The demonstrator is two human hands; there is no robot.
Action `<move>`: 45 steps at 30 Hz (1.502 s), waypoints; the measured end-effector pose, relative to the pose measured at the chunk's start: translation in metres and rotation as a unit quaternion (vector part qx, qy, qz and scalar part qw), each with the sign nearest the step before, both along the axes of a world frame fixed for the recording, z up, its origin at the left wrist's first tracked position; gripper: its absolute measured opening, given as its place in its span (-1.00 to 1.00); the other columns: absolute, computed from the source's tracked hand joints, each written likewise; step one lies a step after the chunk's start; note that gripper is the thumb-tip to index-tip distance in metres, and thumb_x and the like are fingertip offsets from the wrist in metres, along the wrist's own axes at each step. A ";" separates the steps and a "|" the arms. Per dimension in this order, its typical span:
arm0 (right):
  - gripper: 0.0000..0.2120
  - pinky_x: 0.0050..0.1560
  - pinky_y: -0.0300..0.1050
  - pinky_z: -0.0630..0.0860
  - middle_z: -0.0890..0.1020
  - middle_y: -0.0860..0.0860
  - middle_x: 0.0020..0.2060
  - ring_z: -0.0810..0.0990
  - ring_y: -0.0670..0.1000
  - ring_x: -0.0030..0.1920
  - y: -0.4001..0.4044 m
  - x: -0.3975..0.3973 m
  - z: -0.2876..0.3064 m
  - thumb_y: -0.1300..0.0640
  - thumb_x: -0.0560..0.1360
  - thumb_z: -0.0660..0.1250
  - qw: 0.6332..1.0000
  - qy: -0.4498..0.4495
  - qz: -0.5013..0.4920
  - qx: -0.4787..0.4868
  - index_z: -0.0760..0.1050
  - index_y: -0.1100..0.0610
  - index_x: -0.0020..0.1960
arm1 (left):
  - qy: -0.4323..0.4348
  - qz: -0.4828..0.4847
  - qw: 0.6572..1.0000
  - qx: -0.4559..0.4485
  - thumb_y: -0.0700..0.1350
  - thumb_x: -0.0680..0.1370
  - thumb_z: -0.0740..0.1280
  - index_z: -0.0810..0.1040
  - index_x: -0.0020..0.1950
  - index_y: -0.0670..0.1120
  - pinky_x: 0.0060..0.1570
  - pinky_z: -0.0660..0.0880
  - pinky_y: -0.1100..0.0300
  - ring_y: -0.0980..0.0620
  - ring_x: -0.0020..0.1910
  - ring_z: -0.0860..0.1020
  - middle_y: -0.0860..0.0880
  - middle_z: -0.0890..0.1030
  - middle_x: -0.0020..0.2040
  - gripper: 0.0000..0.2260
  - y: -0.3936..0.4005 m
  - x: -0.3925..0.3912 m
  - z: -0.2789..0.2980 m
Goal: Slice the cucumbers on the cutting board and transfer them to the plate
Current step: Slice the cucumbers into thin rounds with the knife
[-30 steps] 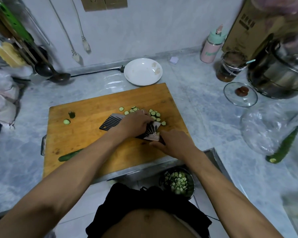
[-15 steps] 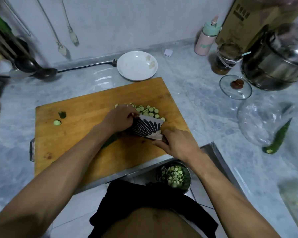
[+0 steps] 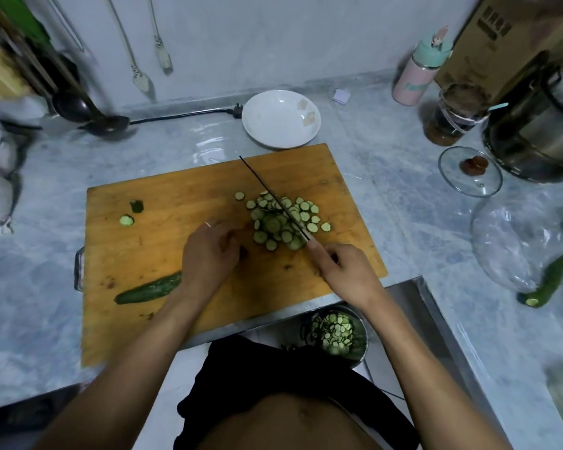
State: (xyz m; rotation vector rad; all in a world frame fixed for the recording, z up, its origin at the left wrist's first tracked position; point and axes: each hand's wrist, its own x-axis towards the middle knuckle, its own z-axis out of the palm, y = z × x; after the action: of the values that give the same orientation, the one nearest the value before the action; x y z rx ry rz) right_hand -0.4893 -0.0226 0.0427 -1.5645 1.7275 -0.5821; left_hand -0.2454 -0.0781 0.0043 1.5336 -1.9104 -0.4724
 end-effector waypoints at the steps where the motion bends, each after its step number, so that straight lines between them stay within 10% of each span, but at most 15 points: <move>1: -0.35 -0.38 -0.05 0.22 0.33 0.05 -0.51 0.30 0.00 -0.49 0.000 0.004 0.003 -0.31 0.59 0.11 1.000 -0.025 -0.001 0.007 0.34 0.25 -0.35 | -0.026 0.013 0.999 0.028 -0.14 0.48 0.30 0.66 0.08 -0.02 -0.11 0.51 0.11 -0.11 -0.01 0.58 -0.05 0.64 0.04 -0.77 0.004 0.005 -0.008; 17: -0.48 -0.49 -0.18 0.23 0.41 0.01 -0.47 0.30 -0.03 -0.54 0.009 0.035 -0.007 -0.31 0.59 0.12 0.938 -0.235 -0.016 0.253 0.46 0.12 -0.22 | -0.041 0.069 0.995 0.054 -0.17 0.46 0.44 0.67 0.07 -0.04 -0.18 0.51 0.15 -0.06 0.00 0.58 -0.02 0.65 0.00 -0.80 0.041 0.019 -0.035; 26: -0.45 -0.54 -0.23 0.24 0.39 0.03 -0.46 0.29 -0.04 -0.55 -0.015 0.005 -0.002 -0.30 0.61 0.06 0.956 -0.199 -0.030 0.212 0.43 0.17 -0.16 | -0.008 0.032 0.999 0.034 -0.20 0.49 0.45 0.68 0.10 -0.12 0.01 0.54 0.17 -0.06 0.05 0.60 -0.07 0.67 0.07 -0.80 0.028 0.002 -0.040; 45: -0.49 -0.39 -0.18 0.23 0.43 -0.06 -0.46 0.40 -0.07 -0.41 0.033 0.042 0.004 -0.22 0.65 0.05 0.990 -0.032 0.092 0.098 0.32 0.02 -0.38 | -0.093 -0.003 0.996 0.012 -0.21 0.47 0.38 0.70 -0.10 -0.10 -0.32 0.54 0.14 -0.10 -0.14 0.61 -0.01 0.66 0.01 -0.89 0.027 -0.002 -0.039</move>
State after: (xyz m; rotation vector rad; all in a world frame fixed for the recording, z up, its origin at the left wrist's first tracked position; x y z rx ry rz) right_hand -0.4469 0.0106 0.0463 -1.5276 1.5246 -0.3546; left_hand -0.2472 -0.0514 -0.0347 1.6379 -2.0577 -0.3676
